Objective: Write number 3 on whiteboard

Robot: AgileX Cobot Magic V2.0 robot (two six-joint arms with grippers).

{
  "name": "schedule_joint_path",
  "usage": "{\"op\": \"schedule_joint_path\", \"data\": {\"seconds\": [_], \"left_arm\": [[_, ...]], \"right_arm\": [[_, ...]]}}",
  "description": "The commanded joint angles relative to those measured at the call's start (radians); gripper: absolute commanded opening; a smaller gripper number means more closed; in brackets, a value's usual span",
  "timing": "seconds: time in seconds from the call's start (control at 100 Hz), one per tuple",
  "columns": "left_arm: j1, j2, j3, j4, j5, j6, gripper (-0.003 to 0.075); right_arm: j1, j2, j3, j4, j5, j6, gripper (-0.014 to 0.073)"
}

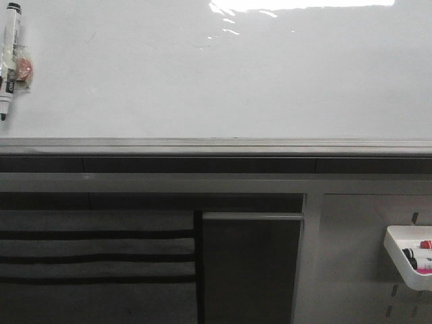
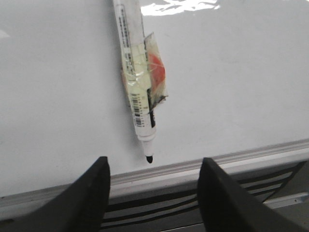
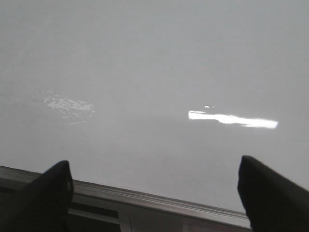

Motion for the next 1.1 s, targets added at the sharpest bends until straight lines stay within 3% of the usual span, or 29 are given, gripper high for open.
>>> {"op": "schedule_joint_path", "data": {"seconds": [0.0,0.55,0.94,1.091], "left_arm": [[-0.008,0.052,-0.053,-0.012,-0.124,-0.001,0.0365],[-0.008,0.229,-0.123,-0.014,-0.256,-0.001,0.0359],[-0.008,0.237,-0.123,-0.014,-0.257,-0.001,0.0121],[-0.008,0.229,-0.123,-0.01,-0.237,-0.001,0.005]], "right_arm": [[0.001,0.016,-0.039,-0.016,-0.071,-0.01,0.0624],[0.001,0.016,-0.039,-0.016,-0.071,-0.01,0.0624],[0.001,0.016,-0.039,-0.018,-0.062,-0.01,0.0624],[0.001,0.016,-0.049,-0.008,0.027,-0.01,0.0624]]}}
